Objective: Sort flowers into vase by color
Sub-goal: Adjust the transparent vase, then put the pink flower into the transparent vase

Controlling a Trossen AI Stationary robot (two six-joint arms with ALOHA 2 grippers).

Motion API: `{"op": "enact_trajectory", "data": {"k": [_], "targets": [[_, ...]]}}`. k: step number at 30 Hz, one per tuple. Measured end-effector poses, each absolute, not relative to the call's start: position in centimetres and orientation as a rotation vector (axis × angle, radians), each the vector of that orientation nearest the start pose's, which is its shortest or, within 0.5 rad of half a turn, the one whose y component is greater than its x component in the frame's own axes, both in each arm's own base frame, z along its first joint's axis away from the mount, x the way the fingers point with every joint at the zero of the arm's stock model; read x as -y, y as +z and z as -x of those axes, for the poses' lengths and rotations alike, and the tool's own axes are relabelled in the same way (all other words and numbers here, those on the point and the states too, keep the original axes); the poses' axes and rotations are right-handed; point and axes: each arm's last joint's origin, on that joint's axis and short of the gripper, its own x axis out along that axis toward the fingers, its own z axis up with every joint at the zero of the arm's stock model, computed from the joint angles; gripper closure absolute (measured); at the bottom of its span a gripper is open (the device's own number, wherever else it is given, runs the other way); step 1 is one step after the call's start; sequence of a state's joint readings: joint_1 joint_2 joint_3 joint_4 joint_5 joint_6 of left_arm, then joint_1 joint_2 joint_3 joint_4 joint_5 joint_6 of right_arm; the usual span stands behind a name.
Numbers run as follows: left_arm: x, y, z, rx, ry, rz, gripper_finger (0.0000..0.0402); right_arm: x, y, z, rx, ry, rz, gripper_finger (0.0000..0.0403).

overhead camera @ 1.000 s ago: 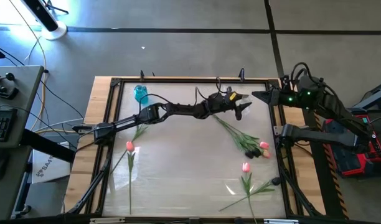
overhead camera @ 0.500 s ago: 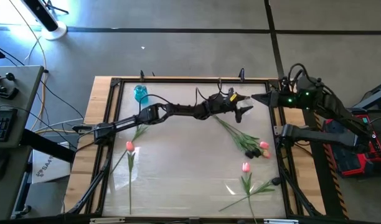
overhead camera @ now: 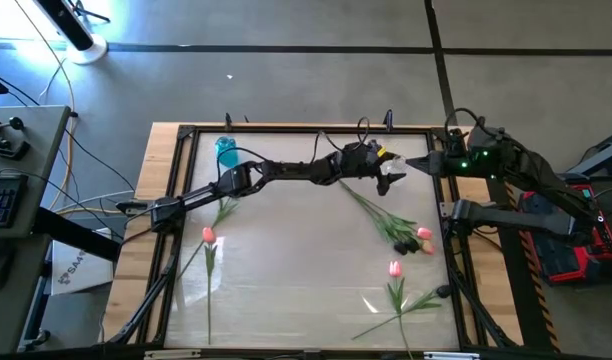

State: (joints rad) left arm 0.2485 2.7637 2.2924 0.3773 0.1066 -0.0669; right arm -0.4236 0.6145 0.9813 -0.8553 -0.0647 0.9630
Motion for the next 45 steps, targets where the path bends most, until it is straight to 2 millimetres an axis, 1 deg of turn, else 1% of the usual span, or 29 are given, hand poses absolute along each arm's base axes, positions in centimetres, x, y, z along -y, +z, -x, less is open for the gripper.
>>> {"op": "enact_trajectory", "data": {"k": [4, 8, 11, 16, 19, 23, 27, 31, 33, 35, 40, 41, 45], "targets": [[-14.1, 14.7, -58.6, -0.192, 0.121, 0.005, 0.0085, 3.8, 35.4, -8.9, -0.283, -0.544, -1.030, 0.0171], [-14.0, 15.1, -58.5, -0.242, 0.115, -0.015, 0.0086, 3.8, 35.4, -8.9, -0.290, -0.537, -1.002, 0.0171], [-14.1, 15.4, -58.4, -0.234, 0.118, -0.010, 0.0086, 3.8, 35.4, -8.9, -0.294, -0.534, -0.985, 0.0171], [-14.2, 16.5, -58.3, -0.208, 0.123, 0.008, 0.0086, 3.8, 35.4, -8.9, -0.300, -0.529, -0.959, 0.0171], [-14.1, 17.3, -58.1, -0.225, 0.122, 0.006, 0.0086, 3.8, 35.4, -8.9, -0.304, -0.527, -0.947, 0.0171], [-13.9, 19.8, -57.1, -0.326, 0.110, -0.005, 0.0086, 3.8, 35.4, -8.9, -0.304, -0.525, -0.940, 0.0171], [-13.4, 22.8, -54.8, -0.525, 0.080, -0.052, 0.0086, 3.7, 35.4, -8.9, -0.323, -0.487, -0.916, 0.0171], [-12.9, 24.8, -52.8, -0.668, 0.052, -0.062, 0.0089, 3.6, 35.4, -8.9, -0.334, -0.466, -0.893, 0.0171], [-12.5, 24.9, -52.6, -0.698, 0.044, -0.058, 0.0097, 3.6, 35.5, -8.9, -0.336, -0.464, -0.880, 0.0171], [-12.0, 24.4, -52.4, -0.741, 0.026, -0.043, 0.0113, 3.6, 35.5, -8.9, -0.332, -0.461, -0.861, 0.0171], [-10.1, 21.5, -53.2, -0.821, -0.047, 0.015, 0.0167, 3.6, 35.5, -8.9, -0.333, -0.460, -0.856, 0.0171], [-9.7, 21.2, -53.3, -0.818, -0.057, 0.034, 0.0175, 3.6, 35.5, -8.9, -0.334, -0.460, -0.854, 0.0171], [-8.8, 21.1, -53.7, -0.801, -0.052, 0.097, 0.0196, 3.7, 35.5, -9.0, -0.337, -0.468, -0.838, 0.0171]]}}
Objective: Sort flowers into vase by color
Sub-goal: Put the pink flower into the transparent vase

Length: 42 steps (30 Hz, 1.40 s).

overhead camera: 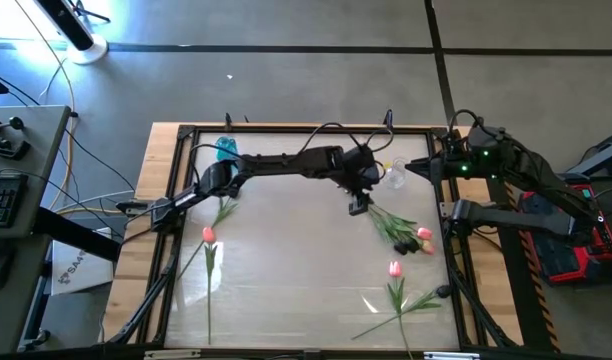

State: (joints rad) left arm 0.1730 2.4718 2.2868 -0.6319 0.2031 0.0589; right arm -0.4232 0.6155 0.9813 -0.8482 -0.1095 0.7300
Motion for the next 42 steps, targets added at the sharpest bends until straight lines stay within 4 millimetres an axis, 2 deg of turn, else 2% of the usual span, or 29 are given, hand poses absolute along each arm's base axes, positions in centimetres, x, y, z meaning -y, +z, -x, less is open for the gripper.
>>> {"op": "enact_trajectory", "data": {"k": [7, 13, 21, 33, 42], "targets": [[-8.8, 20.1, -54.4, -0.791, 0.048, 0.052, 0.0212, 4.0, 35.3, -9.5, -0.355, -0.482, -0.833, 0.0171], [-8.9, 17.2, -54.9, -0.834, 0.058, 0.053, 0.0230, 4.1, 35.2, -10.0, -0.362, -0.487, -0.870, 0.0171], [-8.9, 14.6, -55.6, -0.839, 0.106, 0.048, 0.0248, 3.8, 35.2, -10.1, -0.354, -0.484, -0.901, 0.0179], [-7.0, 14.7, -56.0, -0.819, -0.006, -0.113, 0.0253, 3.6, 35.2, -10.2, -0.357, -0.476, -0.921, 0.0208], [-7.3, 12.6, -56.1, -0.866, 0.002, -0.101, 0.0255, 3.7, 35.2, -10.1, -0.348, -0.496, -0.939, 0.0208]]}}
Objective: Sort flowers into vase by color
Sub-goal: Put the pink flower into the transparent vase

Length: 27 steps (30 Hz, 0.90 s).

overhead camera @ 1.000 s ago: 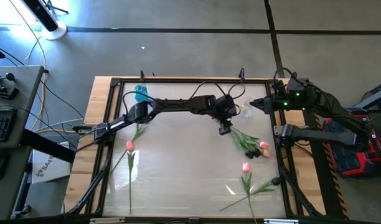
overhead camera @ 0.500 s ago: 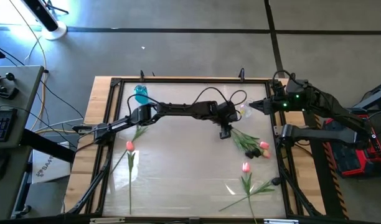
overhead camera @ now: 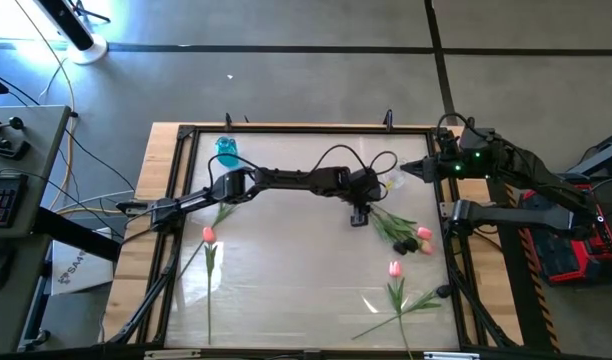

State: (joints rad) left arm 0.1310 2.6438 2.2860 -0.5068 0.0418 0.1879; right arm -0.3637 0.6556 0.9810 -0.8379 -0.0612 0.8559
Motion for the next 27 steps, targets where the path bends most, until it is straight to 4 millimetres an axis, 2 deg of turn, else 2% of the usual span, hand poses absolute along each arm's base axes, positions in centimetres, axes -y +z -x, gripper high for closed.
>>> {"op": "enact_trajectory", "data": {"k": [9, 12, 20, 27], "targets": [[-7.2, 12.1, -56.1, -0.870, 0.010, -0.080, 0.0264, 3.7, 35.2, -10.1, -0.344, -0.500, -0.958, 0.0209], [-7.2, 12.2, -56.1, -0.874, 0.010, -0.080, 0.0289, 3.7, 35.2, -10.1, -0.344, -0.500, -0.958, 0.0209], [-7.5, 12.3, -55.9, -0.888, -0.038, -0.041, 0.0391, 3.7, 35.2, -10.2, -0.340, -0.500, -0.956, 0.0209], [-7.4, 13.7, -55.5, -0.905, -0.035, -0.032, 0.0399, 3.7, 35.3, -10.2, -0.339, -0.500, -0.944, 0.0208]]}}
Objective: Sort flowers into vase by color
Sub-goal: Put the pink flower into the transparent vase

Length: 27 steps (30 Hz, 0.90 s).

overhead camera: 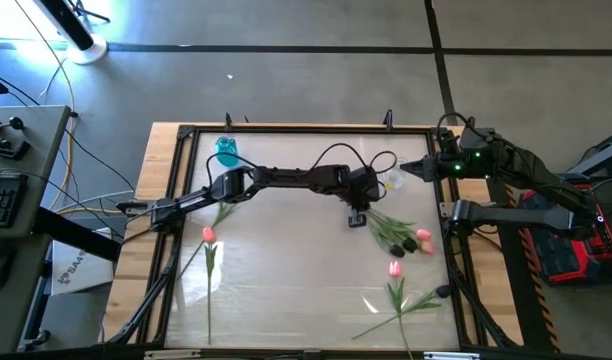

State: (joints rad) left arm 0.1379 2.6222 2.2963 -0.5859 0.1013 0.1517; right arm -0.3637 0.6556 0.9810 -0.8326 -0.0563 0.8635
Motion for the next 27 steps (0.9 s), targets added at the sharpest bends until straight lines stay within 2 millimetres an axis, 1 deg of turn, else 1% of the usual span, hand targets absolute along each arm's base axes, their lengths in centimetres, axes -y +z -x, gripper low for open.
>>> {"op": "enact_trajectory", "data": {"k": [8, 11, 14, 19, 21, 23, 25, 27], "targets": [[-7.4, 17.7, -55.2, -0.823, 0.005, 0.019, 0.0401, 3.7, 35.5, -10.3, -0.316, -0.486, -0.926, 0.0208], [-7.4, 17.9, -55.2, -0.814, -0.001, -0.008, 0.0400, 3.8, 35.6, -10.3, -0.309, -0.483, -0.924, 0.0208], [-7.3, 17.6, -55.1, -0.826, -0.030, -0.056, 0.0388, 3.7, 35.6, -10.3, -0.310, -0.478, -0.926, 0.0208], [-7.0, 16.5, -55.0, -0.853, 0.027, -0.126, 0.0338, 3.7, 35.6, -10.3, -0.308, -0.479, -0.937, 0.0208], [-7.1, 15.6, -55.4, -0.826, 0.025, -0.125, 0.0318, 3.7, 35.6, -10.3, -0.307, -0.480, -0.942, 0.0208], [-7.2, 14.5, -55.3, -0.863, 0.009, -0.113, 0.0302, 3.7, 35.6, -10.3, -0.306, -0.481, -0.948, 0.0208], [-7.2, 13.2, -55.3, -0.890, 0.008, -0.110, 0.0292, 3.7, 35.6, -10.3, -0.304, -0.481, -0.960, 0.0208], [-7.2, 12.7, -55.3, -0.904, 0.018, -0.108, 0.0287, 3.7, 35.6, -10.3, -0.306, -0.475, -0.965, 0.0208]]}}
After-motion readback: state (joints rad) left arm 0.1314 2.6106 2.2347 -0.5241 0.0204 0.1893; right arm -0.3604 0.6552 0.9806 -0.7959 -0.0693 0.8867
